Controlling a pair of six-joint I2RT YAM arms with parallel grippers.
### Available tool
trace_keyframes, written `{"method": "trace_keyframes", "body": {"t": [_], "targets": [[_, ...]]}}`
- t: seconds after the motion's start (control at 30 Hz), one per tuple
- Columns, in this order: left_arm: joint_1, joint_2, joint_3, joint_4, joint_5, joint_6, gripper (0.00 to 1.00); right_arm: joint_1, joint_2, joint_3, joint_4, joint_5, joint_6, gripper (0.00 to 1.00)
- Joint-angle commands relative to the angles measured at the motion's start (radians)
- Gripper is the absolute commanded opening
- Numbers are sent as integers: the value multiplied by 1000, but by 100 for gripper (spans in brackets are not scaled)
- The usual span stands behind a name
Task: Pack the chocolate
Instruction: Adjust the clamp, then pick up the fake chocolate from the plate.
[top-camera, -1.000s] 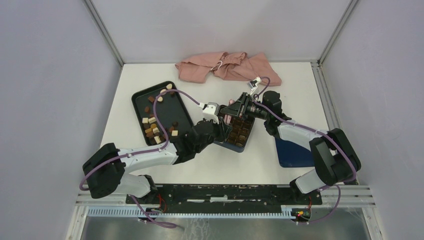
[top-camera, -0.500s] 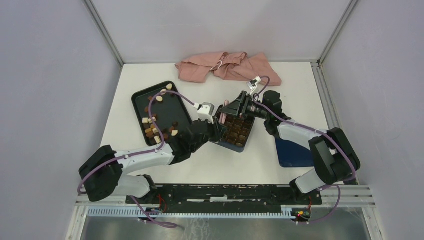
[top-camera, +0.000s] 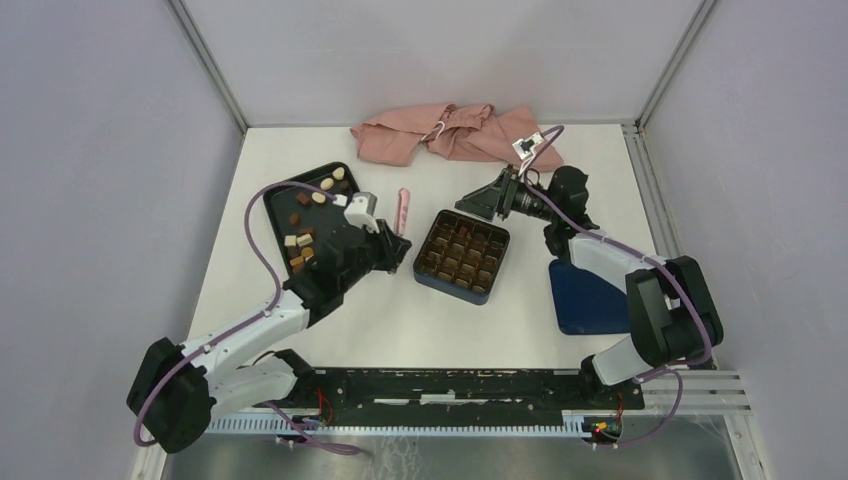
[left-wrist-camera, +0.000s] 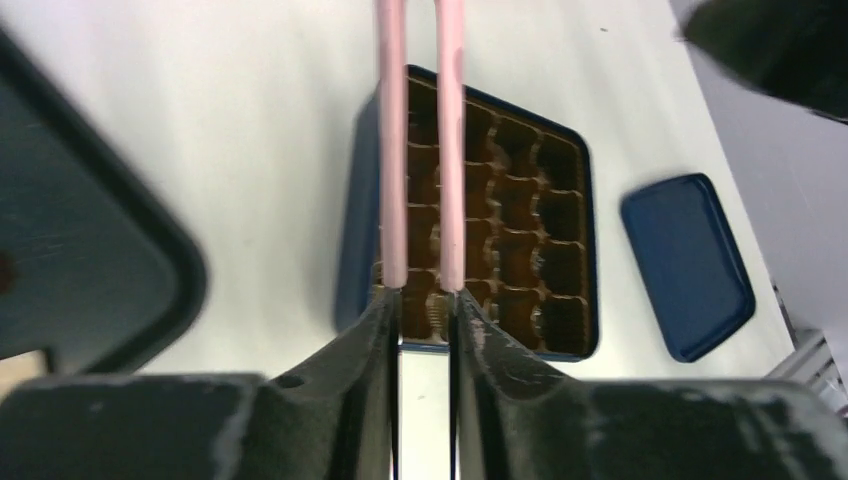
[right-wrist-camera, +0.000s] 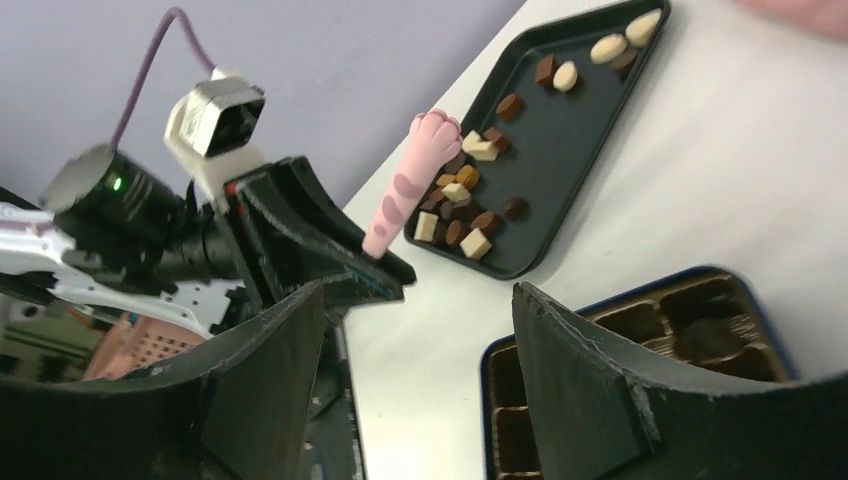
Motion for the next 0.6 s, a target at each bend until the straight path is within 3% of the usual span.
{"method": "trace_keyframes", "body": {"t": [0.0,0.17,0.57], "targets": [[159,-64,81,-216,124,-15,34,-46,-40,59,55,-118,-201,74],[319,-21,211,-424,234,59,45,-62,-38,93,-72,-112,-330,74],[664,239,423,-582,411,221,40,-87,-19,108,-138,-109,-399,74]]}}
